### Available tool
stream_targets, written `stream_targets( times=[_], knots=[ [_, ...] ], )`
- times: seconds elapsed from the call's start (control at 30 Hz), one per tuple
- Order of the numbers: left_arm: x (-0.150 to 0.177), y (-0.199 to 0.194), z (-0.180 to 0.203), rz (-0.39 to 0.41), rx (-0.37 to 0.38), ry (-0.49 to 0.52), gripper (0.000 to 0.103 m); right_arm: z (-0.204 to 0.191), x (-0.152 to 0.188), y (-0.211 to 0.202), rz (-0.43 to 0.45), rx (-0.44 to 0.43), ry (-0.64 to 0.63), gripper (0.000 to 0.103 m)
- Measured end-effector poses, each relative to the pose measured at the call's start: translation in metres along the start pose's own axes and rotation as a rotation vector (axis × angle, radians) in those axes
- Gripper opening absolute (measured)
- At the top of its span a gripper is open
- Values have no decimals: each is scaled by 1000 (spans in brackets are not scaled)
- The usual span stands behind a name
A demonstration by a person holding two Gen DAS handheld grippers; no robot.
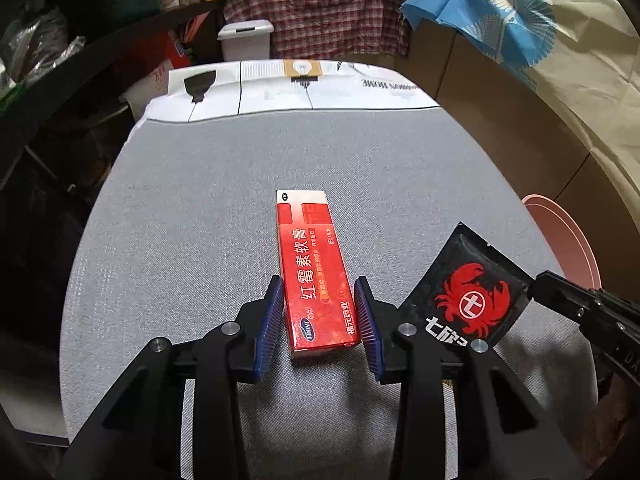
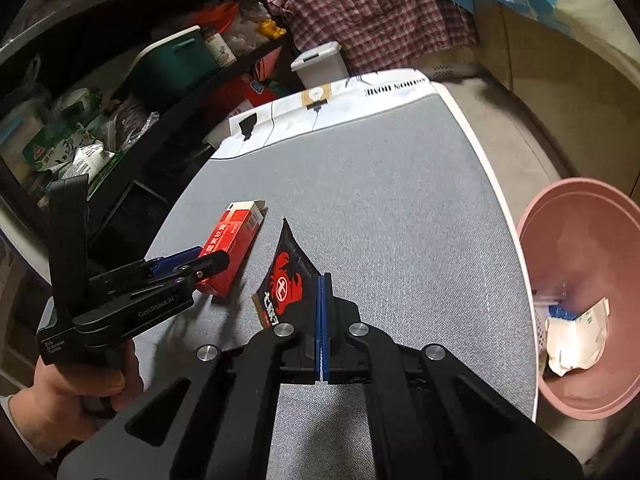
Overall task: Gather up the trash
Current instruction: 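Grasp the red ointment box with the left tool while the right tool holds the packet, then carry the red box and black packet in both tools over the pink bin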
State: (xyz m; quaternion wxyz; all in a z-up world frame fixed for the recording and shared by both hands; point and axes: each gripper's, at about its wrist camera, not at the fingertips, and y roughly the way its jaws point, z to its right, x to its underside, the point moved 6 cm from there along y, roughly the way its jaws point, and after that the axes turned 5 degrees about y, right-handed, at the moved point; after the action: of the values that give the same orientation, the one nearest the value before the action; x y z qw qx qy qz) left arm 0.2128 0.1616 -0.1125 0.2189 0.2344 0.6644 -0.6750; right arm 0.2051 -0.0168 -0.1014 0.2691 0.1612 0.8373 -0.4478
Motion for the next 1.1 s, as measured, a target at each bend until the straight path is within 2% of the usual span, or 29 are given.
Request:
stream_targets(
  times=[0.6, 1.1],
  knots=[
    [0, -55, 9, 96, 12, 18, 36, -17, -10, -53, 121, -8, -82, 0],
    [-2, -95, 46, 167, 68, 41, 36, -5, -32, -126, 219, 31, -107, 0]
  ],
)
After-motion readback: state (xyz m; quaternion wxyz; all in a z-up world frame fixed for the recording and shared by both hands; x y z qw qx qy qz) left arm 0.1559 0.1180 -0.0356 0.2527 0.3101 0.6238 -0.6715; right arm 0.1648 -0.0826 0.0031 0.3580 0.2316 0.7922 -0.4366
